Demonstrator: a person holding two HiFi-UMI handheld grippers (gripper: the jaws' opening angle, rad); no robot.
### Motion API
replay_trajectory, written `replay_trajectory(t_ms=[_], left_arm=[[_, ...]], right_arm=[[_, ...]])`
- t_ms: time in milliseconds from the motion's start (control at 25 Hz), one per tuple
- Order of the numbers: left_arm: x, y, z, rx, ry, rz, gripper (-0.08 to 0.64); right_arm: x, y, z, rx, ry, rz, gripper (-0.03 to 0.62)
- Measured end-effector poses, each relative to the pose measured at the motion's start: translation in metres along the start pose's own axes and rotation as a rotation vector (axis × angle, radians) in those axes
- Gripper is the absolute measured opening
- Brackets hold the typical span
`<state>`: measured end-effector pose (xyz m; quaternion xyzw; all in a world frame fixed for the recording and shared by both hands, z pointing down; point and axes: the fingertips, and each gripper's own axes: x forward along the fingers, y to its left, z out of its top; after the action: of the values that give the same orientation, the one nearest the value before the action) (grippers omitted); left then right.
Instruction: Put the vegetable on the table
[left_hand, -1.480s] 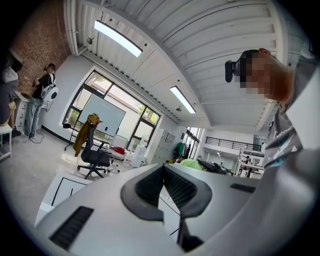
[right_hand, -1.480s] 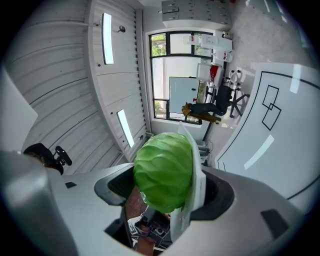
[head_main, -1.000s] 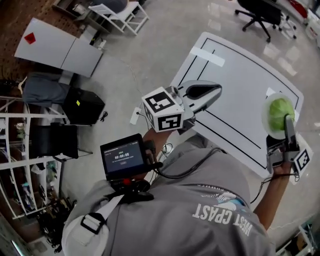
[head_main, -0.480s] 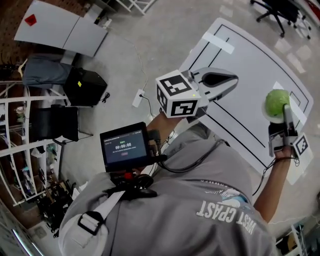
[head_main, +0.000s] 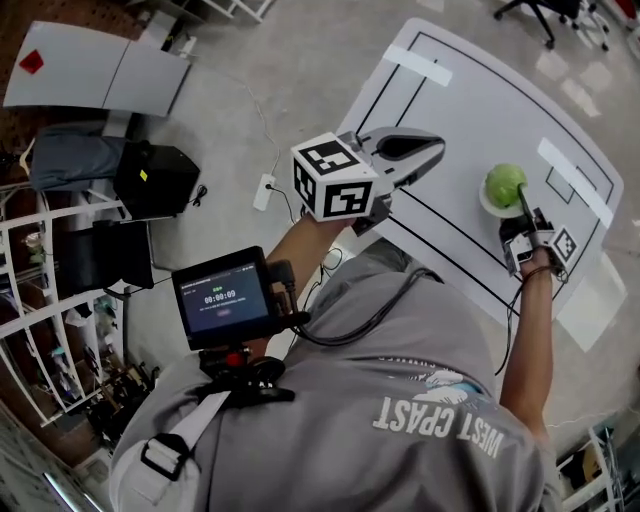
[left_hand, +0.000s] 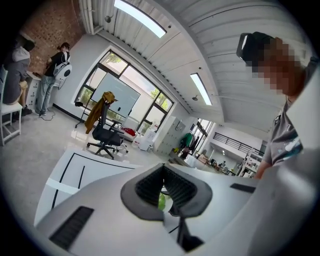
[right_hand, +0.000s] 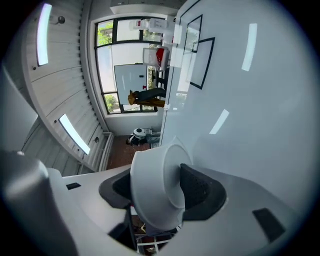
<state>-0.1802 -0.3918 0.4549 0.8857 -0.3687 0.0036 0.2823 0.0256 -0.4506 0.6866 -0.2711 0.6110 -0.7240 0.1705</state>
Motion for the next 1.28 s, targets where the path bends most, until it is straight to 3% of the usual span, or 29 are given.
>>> replay_trajectory(t_ms=[360, 720, 920, 1280], left_arm=[[0.004, 0.0, -0.005, 0.0, 0.011, -0.011, 0.008], [-0.004, 0.008, -0.014, -0.001, 0.003, -0.003, 0.008], [-0.004, 0.006, -0.016, -0.002, -0.002, -0.008, 0.008], [0.001, 0.001, -0.007, 0.021, -0.014, -0.025, 0.008]], right_arm=[[0.009, -0.004, 0.007, -0.025, 0.008, 0.029, 0.242], [-0.002, -0.025, 0.018, -0.168, -0.042, -0.108, 0.247], [-0.004, -0.029, 0.021, -0.339, -0.034, -0.251, 0.259], [0.0, -0.035, 0.021, -0.458, -0.028, -0.42, 0.279]])
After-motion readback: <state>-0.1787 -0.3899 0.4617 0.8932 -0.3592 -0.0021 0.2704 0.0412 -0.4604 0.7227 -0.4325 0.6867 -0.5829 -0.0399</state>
